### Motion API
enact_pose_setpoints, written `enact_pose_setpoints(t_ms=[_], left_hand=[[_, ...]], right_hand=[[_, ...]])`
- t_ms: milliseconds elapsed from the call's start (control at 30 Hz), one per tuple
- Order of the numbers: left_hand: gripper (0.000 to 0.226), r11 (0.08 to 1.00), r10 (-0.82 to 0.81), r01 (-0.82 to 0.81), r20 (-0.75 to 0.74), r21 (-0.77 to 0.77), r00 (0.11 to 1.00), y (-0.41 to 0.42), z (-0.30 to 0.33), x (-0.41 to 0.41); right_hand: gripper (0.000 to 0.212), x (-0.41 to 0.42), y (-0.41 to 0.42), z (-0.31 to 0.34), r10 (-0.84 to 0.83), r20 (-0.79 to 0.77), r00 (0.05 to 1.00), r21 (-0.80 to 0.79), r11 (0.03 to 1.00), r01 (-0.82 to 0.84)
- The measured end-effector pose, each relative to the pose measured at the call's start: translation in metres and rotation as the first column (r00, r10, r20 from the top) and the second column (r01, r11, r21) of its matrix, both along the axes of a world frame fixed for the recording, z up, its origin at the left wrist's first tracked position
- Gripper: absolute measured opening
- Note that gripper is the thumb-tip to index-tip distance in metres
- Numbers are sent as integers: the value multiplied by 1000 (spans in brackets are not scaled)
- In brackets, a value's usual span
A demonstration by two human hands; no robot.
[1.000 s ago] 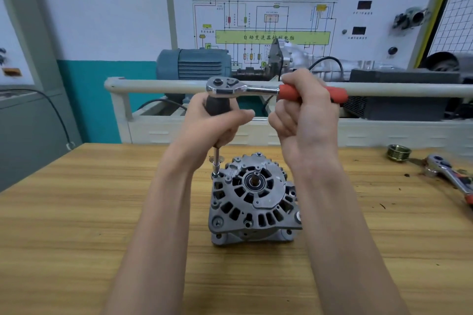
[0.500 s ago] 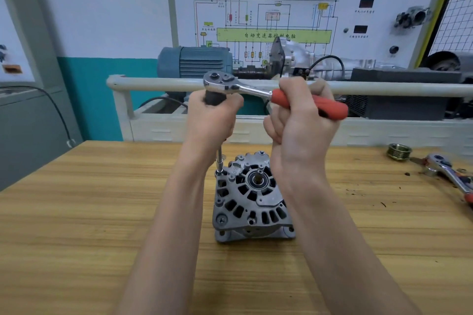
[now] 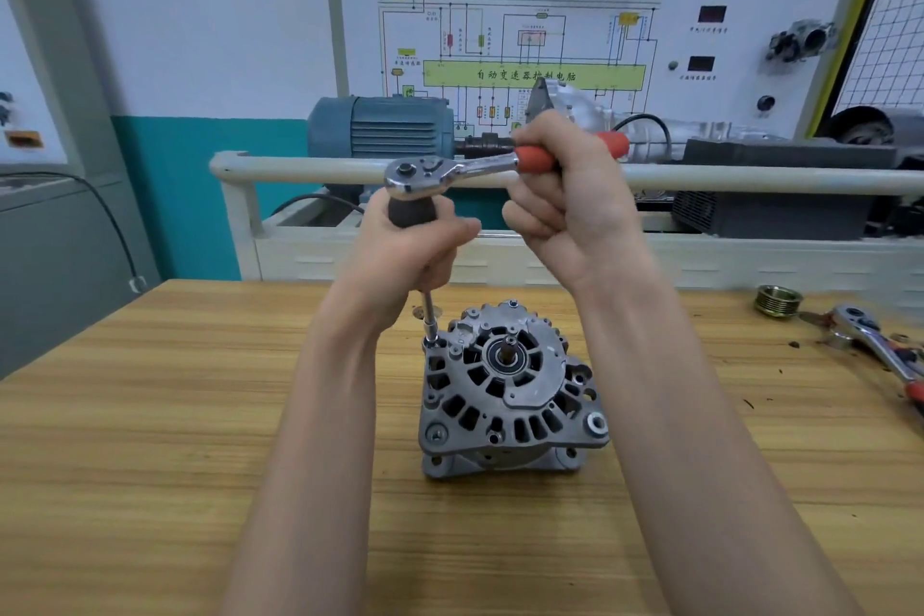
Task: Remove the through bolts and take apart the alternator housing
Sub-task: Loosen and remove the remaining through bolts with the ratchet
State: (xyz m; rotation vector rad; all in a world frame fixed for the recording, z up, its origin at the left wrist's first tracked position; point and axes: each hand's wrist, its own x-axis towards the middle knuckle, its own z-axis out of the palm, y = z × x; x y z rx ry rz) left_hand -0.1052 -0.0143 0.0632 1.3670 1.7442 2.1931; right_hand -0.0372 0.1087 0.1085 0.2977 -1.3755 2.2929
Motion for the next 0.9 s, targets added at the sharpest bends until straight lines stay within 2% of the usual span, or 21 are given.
enact_pose_setpoints(t_ms=[100, 167, 233, 300, 400, 500, 600, 667, 733, 800, 867, 900], left_hand=[[40, 946, 305, -313, 100, 81, 947, 16, 2, 2], [36, 912, 393, -403, 114, 75, 912, 23, 2, 5], [42, 942, 331, -333, 57, 33, 942, 20, 0, 4], [41, 989, 146, -146, -47, -16, 988, 9, 0, 0], [33, 985, -119, 97, -155, -144, 981, -5, -2, -4], [38, 978, -155, 137, -112, -157, 981, -5, -3, -1], [46, 998, -57, 57, 13, -28, 998, 2, -1, 1], [49, 994, 100, -103, 71, 44, 992, 9, 1, 1], [45, 936, 327, -339, 124, 93, 937, 20, 1, 3], [38, 857, 476, -499, 173, 130, 862, 32, 0, 7], [36, 846, 495, -516, 167, 130, 853, 35, -1, 8], [38, 881, 449, -461, 125, 102, 885, 31, -1, 6]], right_hand=[[41, 8, -15, -21, -215, -111, 970, -160, 967, 196], [41, 13, -20, -29, -302, -166, 939, -231, 937, 261], [42, 16, -16, -27, -279, -176, 944, -209, 948, 242], [43, 15, -4, -17, -164, -128, 978, -112, 982, 150], [51, 5, 12, 2, 51, 34, 998, 98, 994, -54], [57, -4, 11, 12, 112, 107, 988, 172, 977, -130], [52, -5, 5, 7, 57, 52, 997, 45, 997, -59], [45, -2, -1, -5, -52, -26, 998, -65, 997, 51], [43, 4, -11, -18, -199, -99, 975, -163, 970, 182], [42, 10, -19, -28, -318, -155, 935, -233, 932, 278], [43, 14, -21, -30, -348, -179, 920, -258, 919, 298], [43, 14, -17, -28, -328, -174, 928, -241, 928, 283]])
